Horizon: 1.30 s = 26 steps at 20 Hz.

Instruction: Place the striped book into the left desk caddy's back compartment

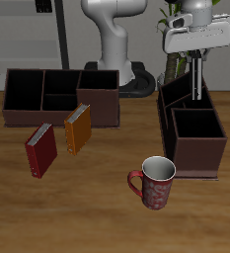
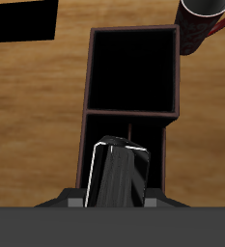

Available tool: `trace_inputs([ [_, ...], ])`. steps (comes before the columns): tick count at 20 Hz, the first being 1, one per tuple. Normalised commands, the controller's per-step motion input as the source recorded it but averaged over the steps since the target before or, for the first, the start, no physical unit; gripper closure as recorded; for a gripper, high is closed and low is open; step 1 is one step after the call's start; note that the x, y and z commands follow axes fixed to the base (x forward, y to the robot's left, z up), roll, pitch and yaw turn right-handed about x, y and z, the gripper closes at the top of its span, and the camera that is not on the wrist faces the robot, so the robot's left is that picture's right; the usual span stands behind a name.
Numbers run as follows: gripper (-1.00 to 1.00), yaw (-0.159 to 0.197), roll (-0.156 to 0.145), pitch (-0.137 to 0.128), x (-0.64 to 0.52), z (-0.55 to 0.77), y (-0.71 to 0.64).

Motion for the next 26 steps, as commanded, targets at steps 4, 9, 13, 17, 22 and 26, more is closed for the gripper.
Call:
trace_inputs([
  [4, 1.00, 0.007, 0.027, -0.021, -0.02, 0.05, 0.12],
  [9, 1.00, 0.011, 0.022, -0.035, -0.02, 0.08, 0.13],
  [13, 1.00, -0.023, 0.005, 0.015, 0.02, -0.03, 0.01],
  [17, 1.00, -0.006, -0.004, 0.018, 0.07, -0.04, -0.03],
  [22, 1.00, -0.006, -0.014, -0.008, 0.04, 0.01, -0.02],
  [26, 1.00, -0.009, -0.023, 0.000, 0.05, -0.04, -0.07],
])
